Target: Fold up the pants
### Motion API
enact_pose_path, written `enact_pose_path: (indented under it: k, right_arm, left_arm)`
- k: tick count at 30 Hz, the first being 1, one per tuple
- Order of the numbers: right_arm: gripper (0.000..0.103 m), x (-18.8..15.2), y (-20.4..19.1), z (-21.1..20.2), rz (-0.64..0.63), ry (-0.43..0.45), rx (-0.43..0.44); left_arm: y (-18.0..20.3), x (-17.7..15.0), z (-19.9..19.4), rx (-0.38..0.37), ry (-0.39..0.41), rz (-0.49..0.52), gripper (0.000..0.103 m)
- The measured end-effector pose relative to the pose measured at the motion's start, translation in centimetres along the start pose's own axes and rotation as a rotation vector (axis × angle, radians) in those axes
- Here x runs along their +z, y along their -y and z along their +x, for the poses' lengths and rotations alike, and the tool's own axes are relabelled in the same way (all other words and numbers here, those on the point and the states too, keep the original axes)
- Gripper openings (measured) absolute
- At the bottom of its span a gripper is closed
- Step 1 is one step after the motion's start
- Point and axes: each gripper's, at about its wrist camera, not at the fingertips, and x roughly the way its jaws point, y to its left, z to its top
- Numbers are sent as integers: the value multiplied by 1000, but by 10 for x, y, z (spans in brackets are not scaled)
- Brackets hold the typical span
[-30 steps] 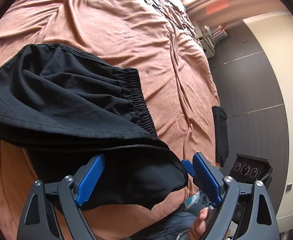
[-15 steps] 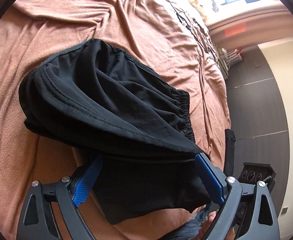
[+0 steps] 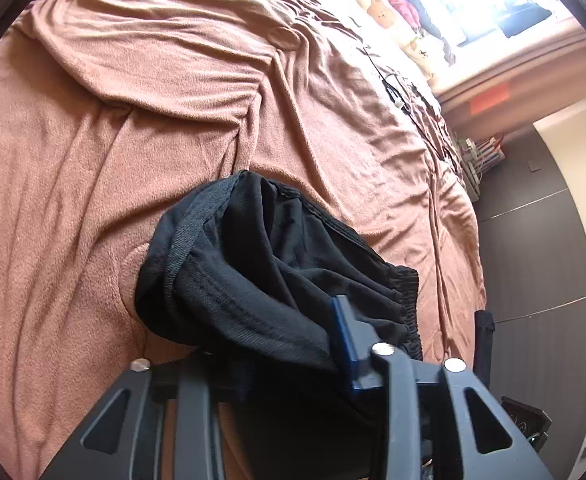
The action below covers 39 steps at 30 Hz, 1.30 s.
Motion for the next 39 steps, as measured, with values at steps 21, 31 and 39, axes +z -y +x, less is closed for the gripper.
enact_pose_path:
  k: [21,31,39]
  right_arm:
    - [5,-16,-7,-6,-50,-5,56]
    - [5,-16,7,0,3,-17,50]
    - [3,-19,9,-7,14,4,31]
  left_arm:
    - [88,57,16,7,5,164,11]
    - [113,61,58,52,-49,210,11]
    - [128,59,67,-5,-62,233,61]
